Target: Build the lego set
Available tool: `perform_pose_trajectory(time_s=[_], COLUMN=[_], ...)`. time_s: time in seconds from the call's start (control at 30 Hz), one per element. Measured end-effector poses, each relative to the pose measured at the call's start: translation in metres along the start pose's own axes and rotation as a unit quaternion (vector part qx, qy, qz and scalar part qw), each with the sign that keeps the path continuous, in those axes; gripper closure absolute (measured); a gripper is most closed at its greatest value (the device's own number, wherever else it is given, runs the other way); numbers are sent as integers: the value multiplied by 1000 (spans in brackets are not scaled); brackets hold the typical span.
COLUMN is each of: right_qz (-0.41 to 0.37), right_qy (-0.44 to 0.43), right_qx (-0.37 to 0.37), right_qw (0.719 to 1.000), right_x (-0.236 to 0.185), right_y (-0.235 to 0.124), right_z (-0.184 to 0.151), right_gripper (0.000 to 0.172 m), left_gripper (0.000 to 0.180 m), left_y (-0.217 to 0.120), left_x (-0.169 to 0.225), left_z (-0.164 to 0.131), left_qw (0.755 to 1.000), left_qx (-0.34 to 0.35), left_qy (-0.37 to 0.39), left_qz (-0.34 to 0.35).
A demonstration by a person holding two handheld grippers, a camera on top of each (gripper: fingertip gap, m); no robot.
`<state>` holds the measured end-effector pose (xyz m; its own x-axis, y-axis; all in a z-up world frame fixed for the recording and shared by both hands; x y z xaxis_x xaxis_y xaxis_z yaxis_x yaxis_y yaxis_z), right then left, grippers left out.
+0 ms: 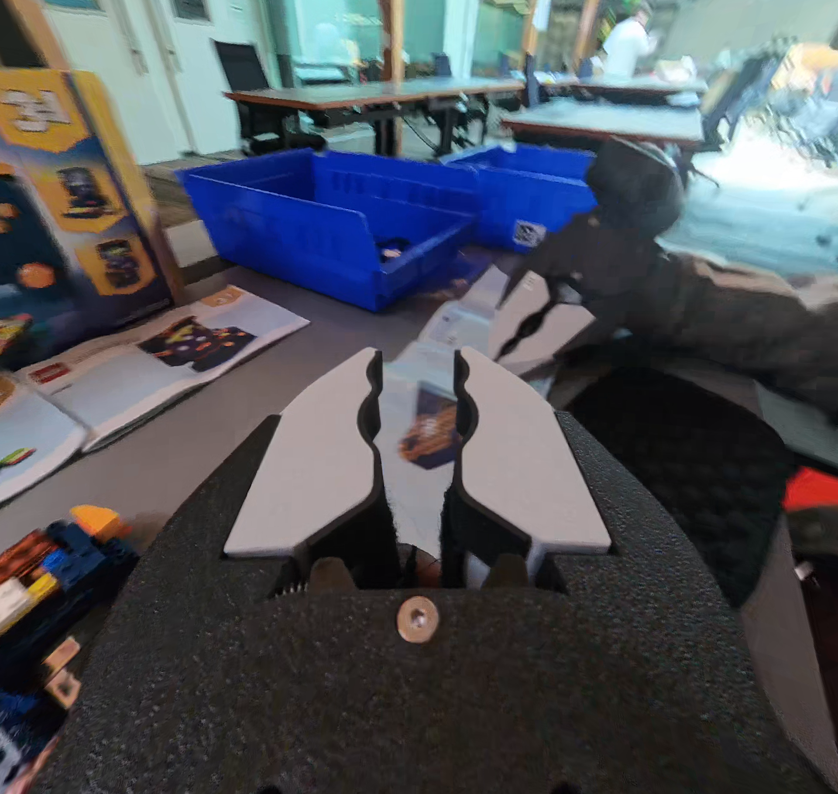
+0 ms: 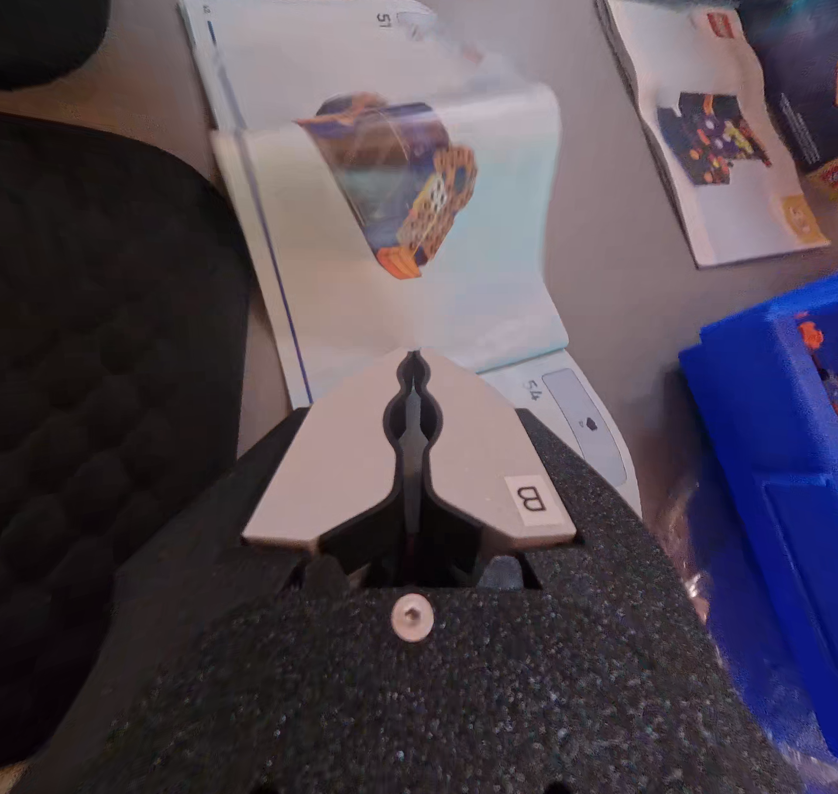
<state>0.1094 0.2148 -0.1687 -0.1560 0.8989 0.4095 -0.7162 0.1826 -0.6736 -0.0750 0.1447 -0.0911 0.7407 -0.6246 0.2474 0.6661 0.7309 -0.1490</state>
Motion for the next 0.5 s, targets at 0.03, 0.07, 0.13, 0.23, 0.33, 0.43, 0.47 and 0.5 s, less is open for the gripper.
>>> perform_pose_trajectory(time_s=[0.03, 0.07, 0.13, 0.23, 0.33, 0.43, 0.47, 0.5], right_qz=[-4, -4, -3, -1, 11, 30, 36, 39], right_qy=[-3, -1, 1, 4, 21, 61, 69, 72], right_qx=[9, 19, 23, 25, 28, 33, 35, 36], right_qw=[1000, 1000, 1000, 1000, 999, 997, 996, 996], right_x=[-1, -2, -2, -2, -1, 1, 2, 2], right_y=[3, 5, 5, 5, 3, 0, -1, -1], right_z=[2, 3, 4, 3, 1, -4, -5, -6], right_gripper=[172, 172, 172, 172, 172, 172, 172, 172], left_gripper=[151, 151, 151, 156, 170, 180, 180, 180], left_y=[4, 9, 23, 56, 78, 70, 62, 55], left_x=[12, 26, 51, 68, 46, 20, 18, 16], left_z=[-6, -12, -22, -35, -64, -76, -76, -77], left_qw=[998, 993, 979, 951, 877, 854, 856, 855], left_qx=[-42, -88, -154, -199, -303, -319, -323, -328], left_qy=[23, 46, 103, 233, 366, 388, 381, 377], left_qz=[-31, -63, -87, -36, 70, 133, 133, 138])
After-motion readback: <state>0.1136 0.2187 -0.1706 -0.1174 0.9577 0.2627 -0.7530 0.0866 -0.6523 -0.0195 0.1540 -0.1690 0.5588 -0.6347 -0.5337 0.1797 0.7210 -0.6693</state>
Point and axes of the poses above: each gripper's, where its closed fingertips meet, y out along the fingers, z out of its top, x = y × z across the jaws, the point moved 6 cm from there along -y, back along the fingers, and after that the axes turned 13 degrees about -y, right-handed, at the moved point
